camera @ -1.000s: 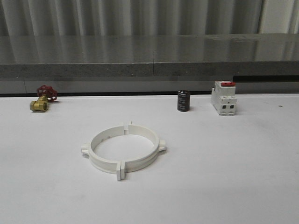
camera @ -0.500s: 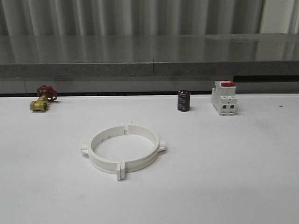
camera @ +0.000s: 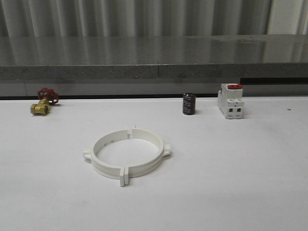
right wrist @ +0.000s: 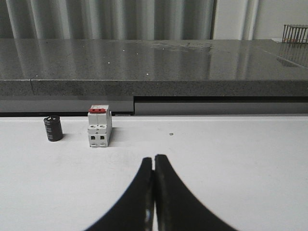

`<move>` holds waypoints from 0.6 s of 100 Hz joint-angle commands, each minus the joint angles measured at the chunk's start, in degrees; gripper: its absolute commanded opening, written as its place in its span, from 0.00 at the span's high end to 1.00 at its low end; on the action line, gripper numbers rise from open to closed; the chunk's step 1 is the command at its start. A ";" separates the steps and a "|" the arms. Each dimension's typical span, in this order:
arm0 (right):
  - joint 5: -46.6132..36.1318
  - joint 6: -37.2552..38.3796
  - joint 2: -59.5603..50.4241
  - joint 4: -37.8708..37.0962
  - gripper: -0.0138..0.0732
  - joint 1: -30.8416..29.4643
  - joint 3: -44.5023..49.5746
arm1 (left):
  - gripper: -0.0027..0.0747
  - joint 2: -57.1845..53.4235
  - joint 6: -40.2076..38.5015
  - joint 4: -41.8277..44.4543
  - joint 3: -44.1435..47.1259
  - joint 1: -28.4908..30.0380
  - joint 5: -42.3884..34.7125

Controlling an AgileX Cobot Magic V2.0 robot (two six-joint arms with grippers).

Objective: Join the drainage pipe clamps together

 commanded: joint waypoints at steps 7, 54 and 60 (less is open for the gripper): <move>-4.02 -0.09 -1.08 0.03 0.92 -0.41 -0.93 | 0.99 -1.57 -0.66 -1.99 2.60 -0.01 -6.64; -4.02 -0.09 -1.02 0.03 0.92 -0.41 -0.93 | 0.99 -1.57 -0.66 -1.99 2.60 -0.01 -7.35; -4.02 -0.09 -1.02 0.03 0.92 -0.41 -0.93 | 0.99 -1.57 -0.66 -1.99 2.60 -0.01 -7.35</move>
